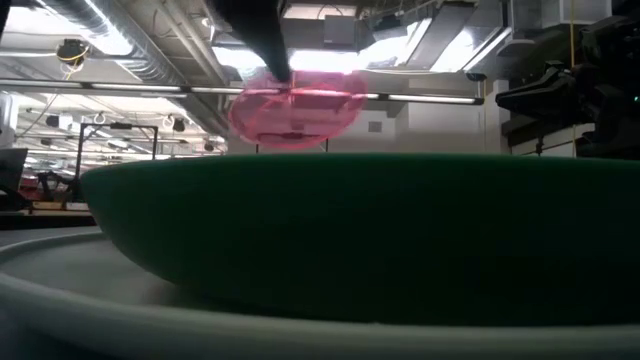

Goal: Stack plastic plates
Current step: Stack the pink plate on the green plate

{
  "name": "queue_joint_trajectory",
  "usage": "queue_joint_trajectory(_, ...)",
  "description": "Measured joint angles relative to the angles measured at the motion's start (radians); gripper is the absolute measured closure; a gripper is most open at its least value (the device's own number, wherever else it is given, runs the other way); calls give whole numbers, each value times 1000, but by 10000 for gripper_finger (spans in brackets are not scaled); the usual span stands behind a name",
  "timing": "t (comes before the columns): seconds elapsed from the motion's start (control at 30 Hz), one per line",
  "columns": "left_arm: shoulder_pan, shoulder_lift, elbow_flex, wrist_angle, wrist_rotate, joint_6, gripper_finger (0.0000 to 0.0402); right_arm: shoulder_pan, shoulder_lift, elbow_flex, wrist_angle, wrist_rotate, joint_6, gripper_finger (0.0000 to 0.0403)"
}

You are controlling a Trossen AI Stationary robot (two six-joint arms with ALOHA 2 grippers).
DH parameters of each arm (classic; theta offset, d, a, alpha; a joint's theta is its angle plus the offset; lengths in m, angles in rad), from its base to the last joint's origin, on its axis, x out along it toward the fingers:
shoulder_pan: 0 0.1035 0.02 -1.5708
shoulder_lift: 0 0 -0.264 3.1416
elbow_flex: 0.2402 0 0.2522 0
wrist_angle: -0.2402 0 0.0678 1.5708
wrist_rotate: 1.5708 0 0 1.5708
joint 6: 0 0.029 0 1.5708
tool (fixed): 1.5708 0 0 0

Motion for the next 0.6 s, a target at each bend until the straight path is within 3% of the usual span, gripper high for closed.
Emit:
queue_joint_trajectory(0.37, -118, 0, 22, 98, 97, 346, 401, 0, 0, 0, 0, 0, 0, 341)
queue_joint_trajectory(0.6, -180, 15, 22, 156, 104, 491, 401, 0, 0, 0, 0, 0, 0, 341)
